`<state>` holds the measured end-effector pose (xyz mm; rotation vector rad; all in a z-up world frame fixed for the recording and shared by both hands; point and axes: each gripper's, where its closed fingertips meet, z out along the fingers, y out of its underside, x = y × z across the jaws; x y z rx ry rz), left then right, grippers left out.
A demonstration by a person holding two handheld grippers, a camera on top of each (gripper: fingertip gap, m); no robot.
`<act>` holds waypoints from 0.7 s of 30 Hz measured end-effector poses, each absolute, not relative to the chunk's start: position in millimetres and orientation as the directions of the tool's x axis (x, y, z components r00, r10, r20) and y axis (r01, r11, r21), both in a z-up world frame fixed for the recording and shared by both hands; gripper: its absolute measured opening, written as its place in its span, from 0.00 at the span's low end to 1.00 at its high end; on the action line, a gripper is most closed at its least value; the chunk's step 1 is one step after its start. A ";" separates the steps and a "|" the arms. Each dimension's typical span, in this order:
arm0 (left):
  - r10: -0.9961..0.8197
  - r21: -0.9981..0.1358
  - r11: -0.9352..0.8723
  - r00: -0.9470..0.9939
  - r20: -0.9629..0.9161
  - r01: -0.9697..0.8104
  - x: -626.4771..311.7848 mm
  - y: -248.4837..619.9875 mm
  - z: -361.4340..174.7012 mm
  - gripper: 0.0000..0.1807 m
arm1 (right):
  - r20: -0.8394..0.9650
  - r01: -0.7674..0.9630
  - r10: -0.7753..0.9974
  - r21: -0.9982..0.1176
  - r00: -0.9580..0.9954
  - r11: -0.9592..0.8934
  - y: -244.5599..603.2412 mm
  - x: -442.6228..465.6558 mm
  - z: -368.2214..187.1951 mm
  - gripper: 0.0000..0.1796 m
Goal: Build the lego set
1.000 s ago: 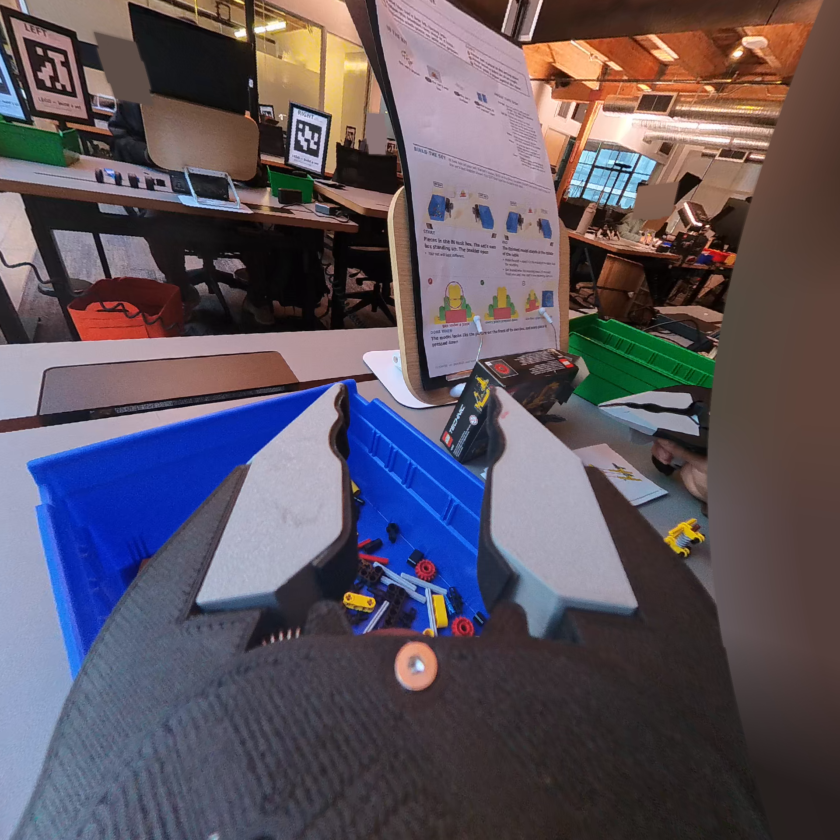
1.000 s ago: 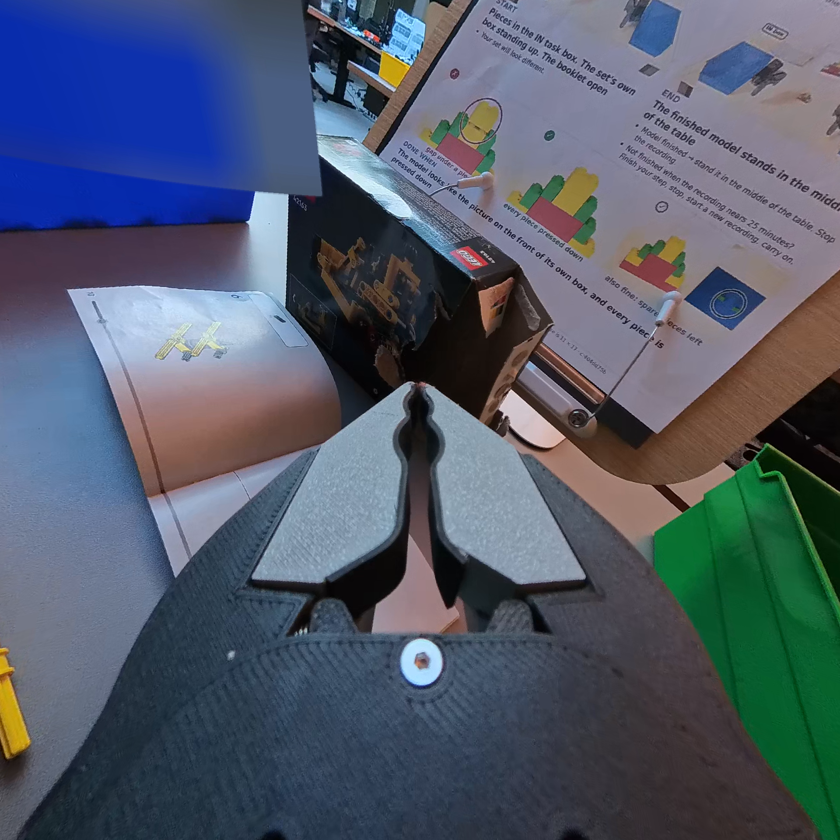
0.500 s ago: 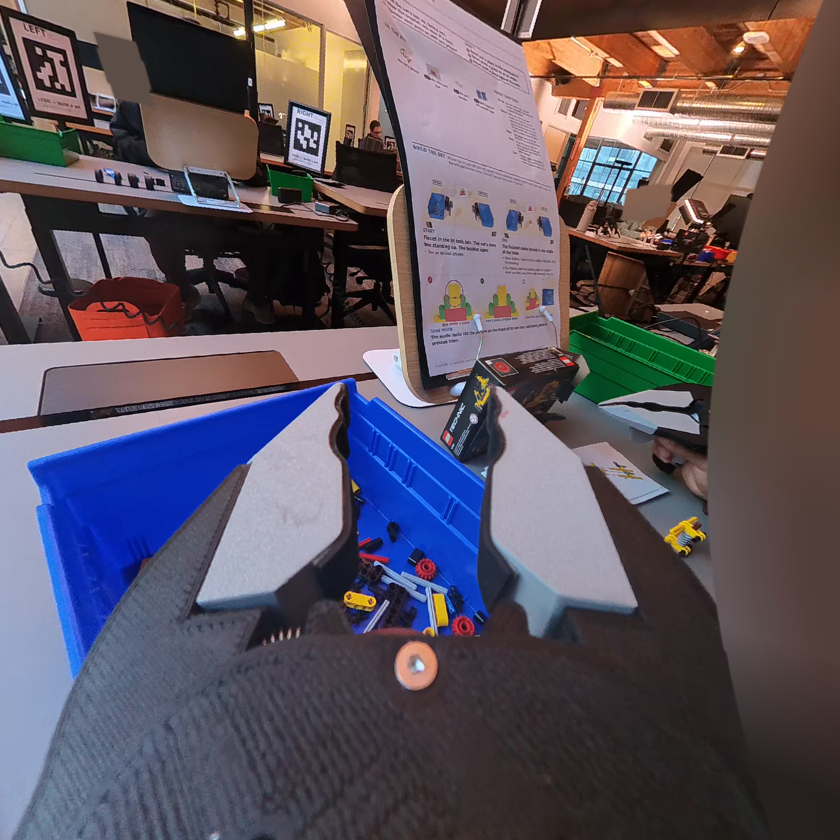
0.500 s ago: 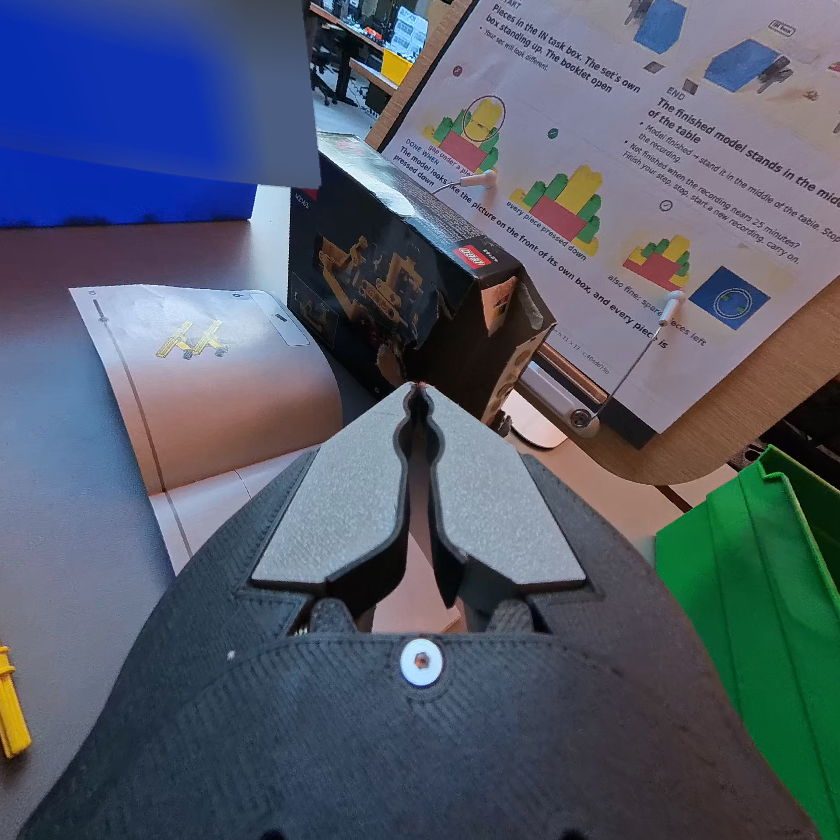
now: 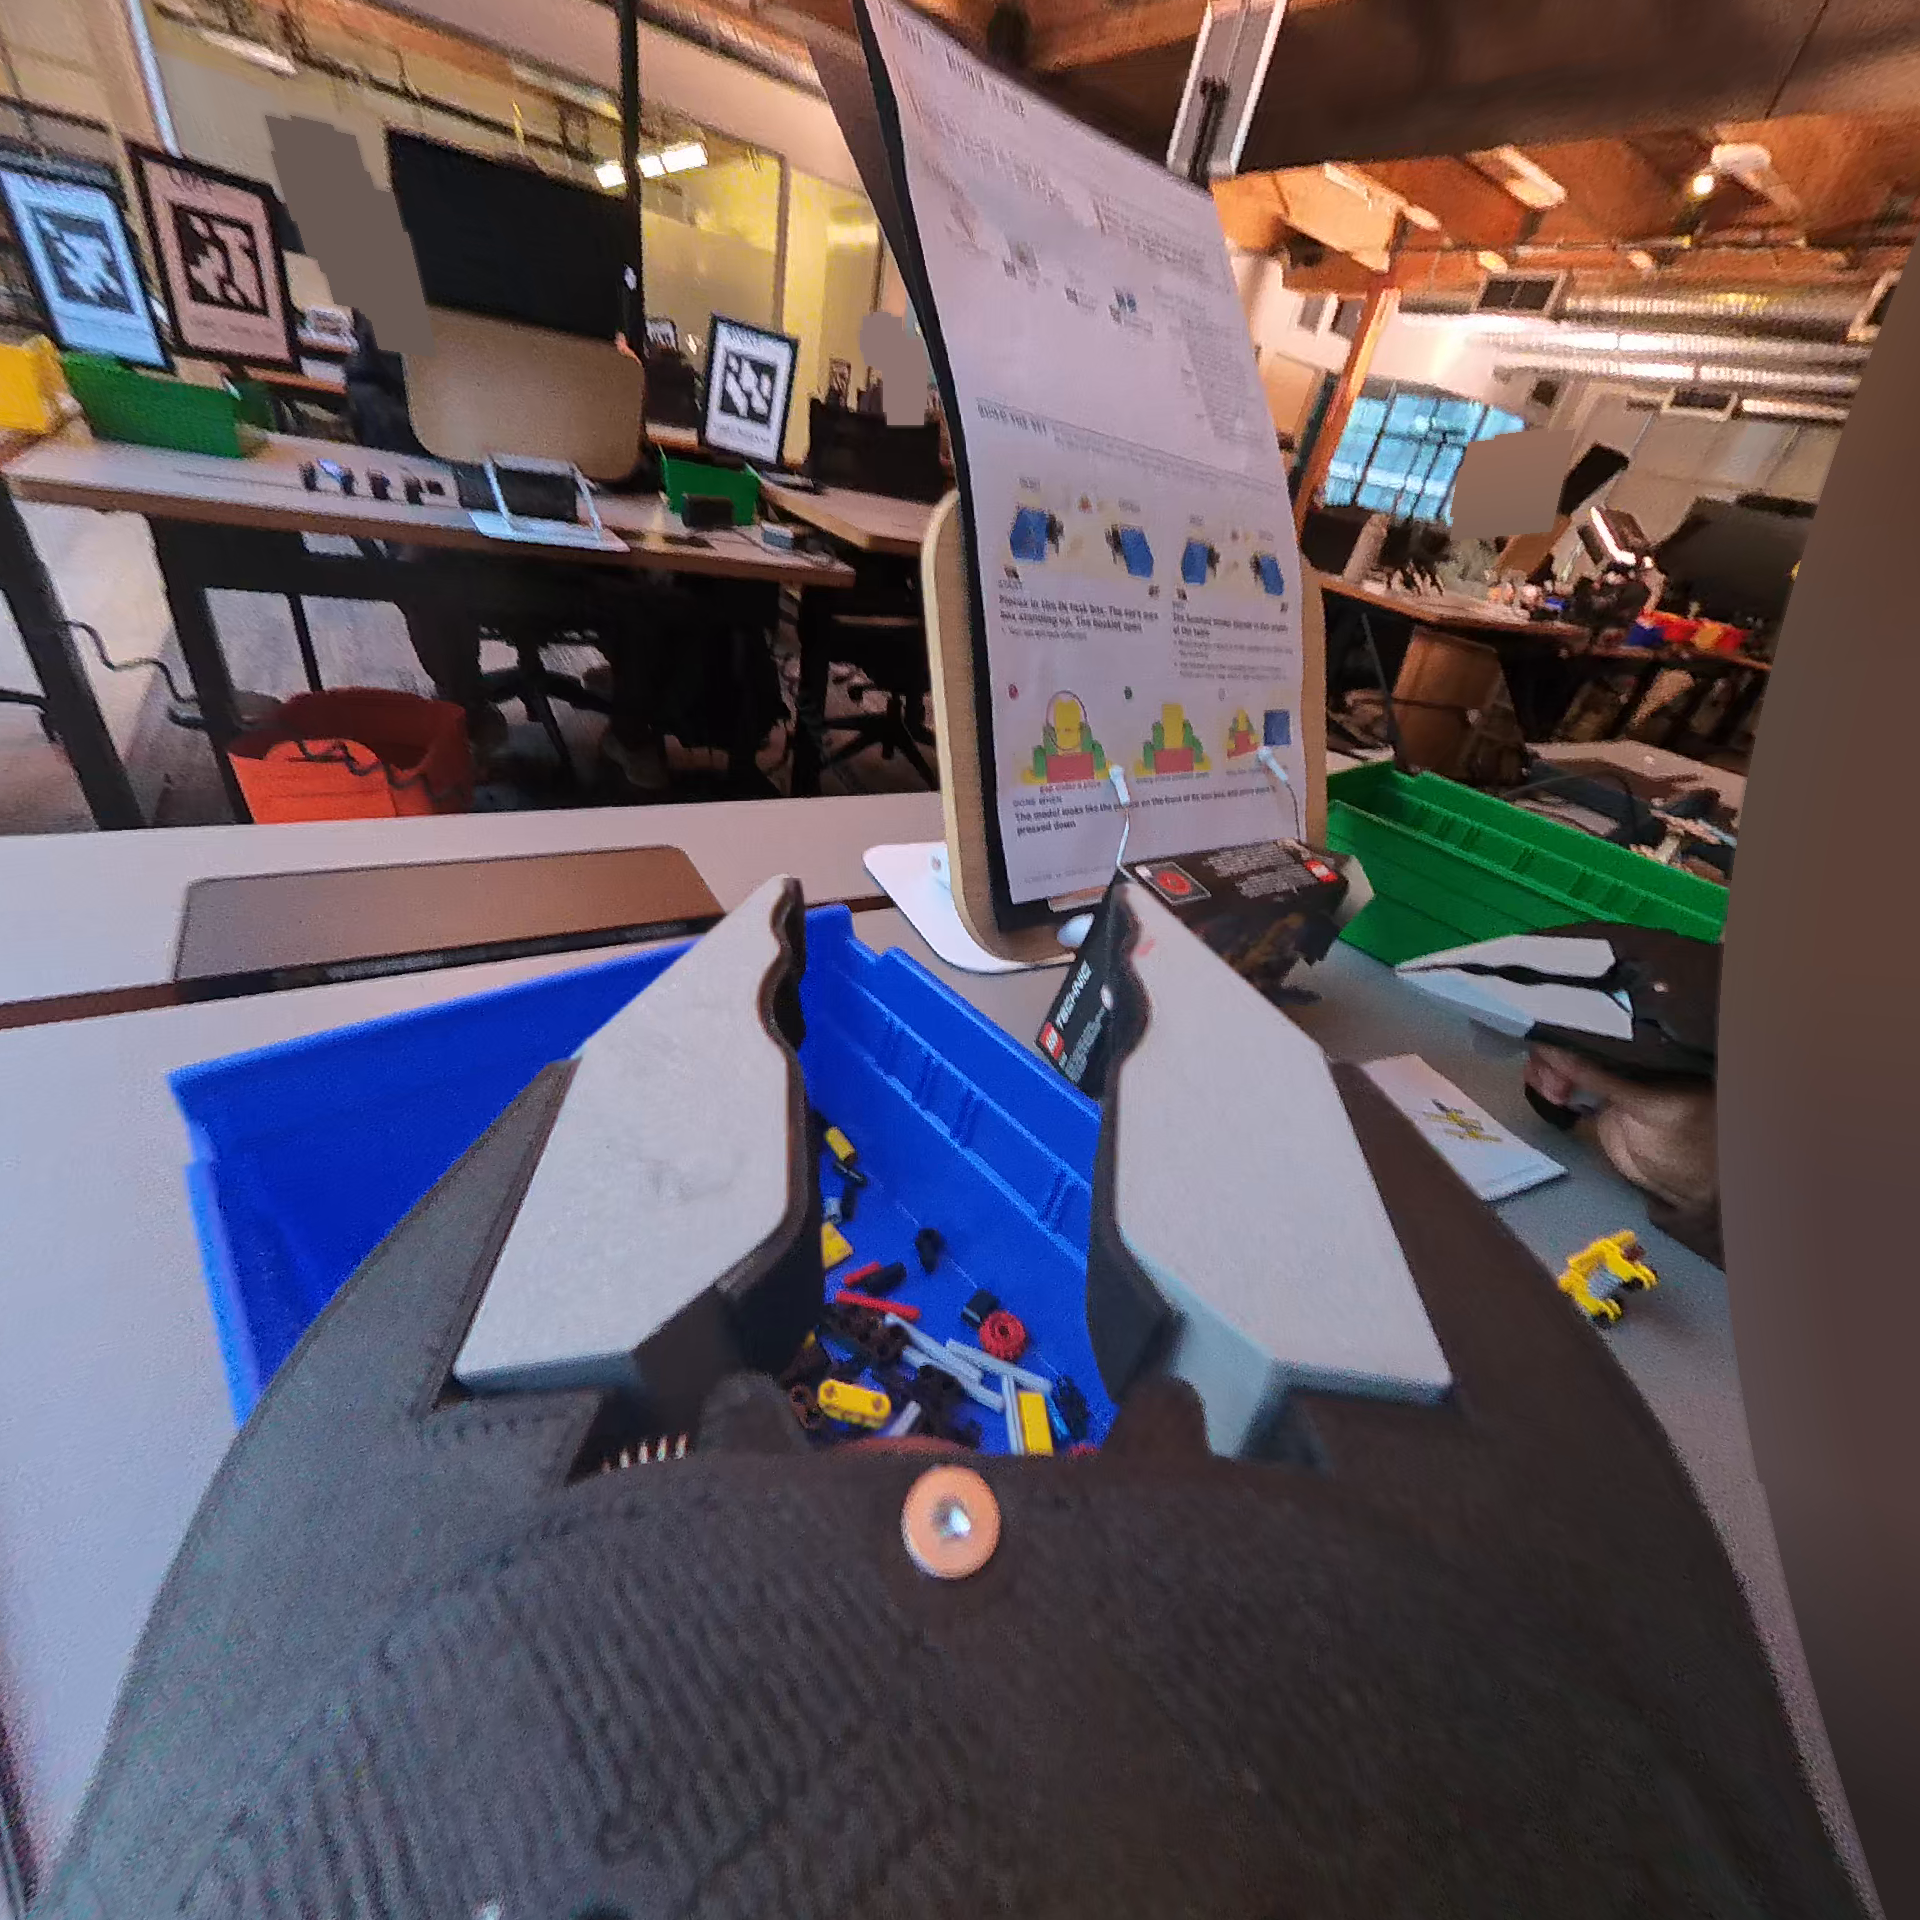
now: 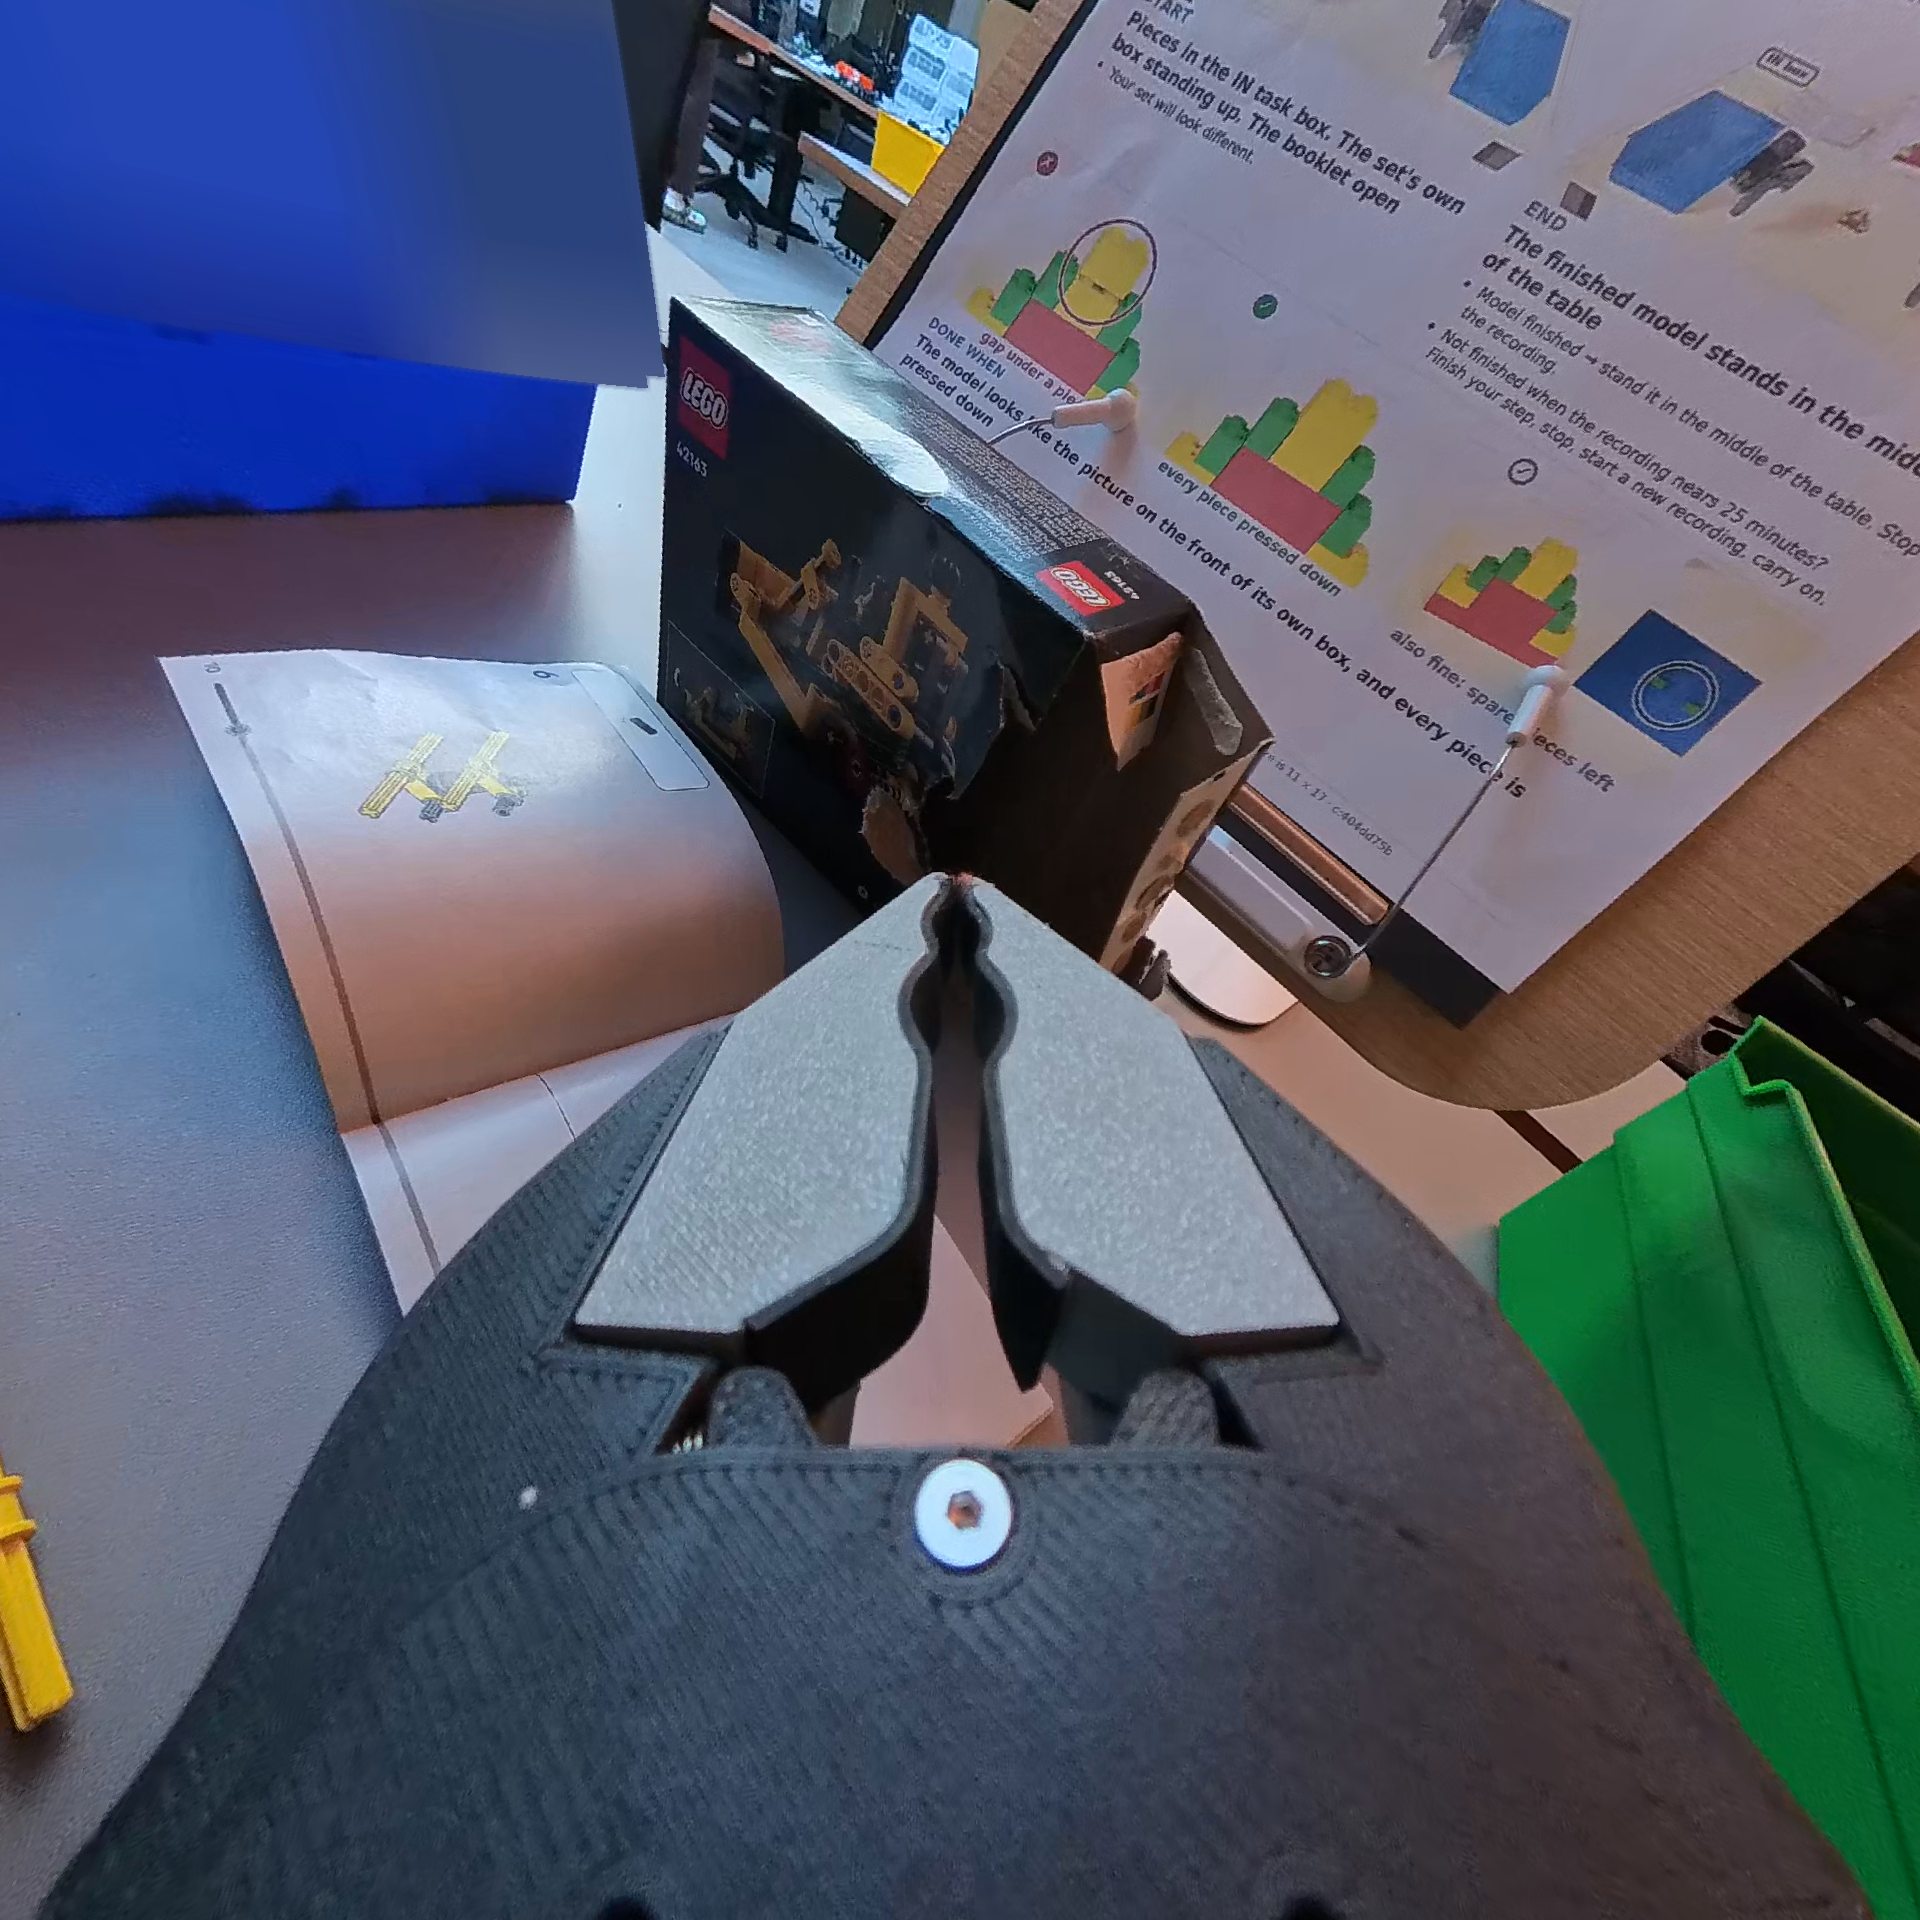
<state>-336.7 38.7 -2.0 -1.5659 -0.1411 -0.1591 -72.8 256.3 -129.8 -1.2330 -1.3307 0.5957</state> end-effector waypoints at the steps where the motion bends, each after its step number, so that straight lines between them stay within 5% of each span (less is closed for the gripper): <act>1: -0.002 -0.981 0.024 0.982 0.191 0.191 -339.5 36.0 2.2 0.31 | 0.389 0.305 0.894 -0.899 0.223 0.316 256.0 -72.9 -129.8 0.00; 21: 0.078 -0.970 0.127 0.973 0.218 0.207 -360.4 25.7 15.2 0.44 | 0.385 0.304 0.896 -0.900 0.222 0.312 256.6 -72.9 -130.0 0.00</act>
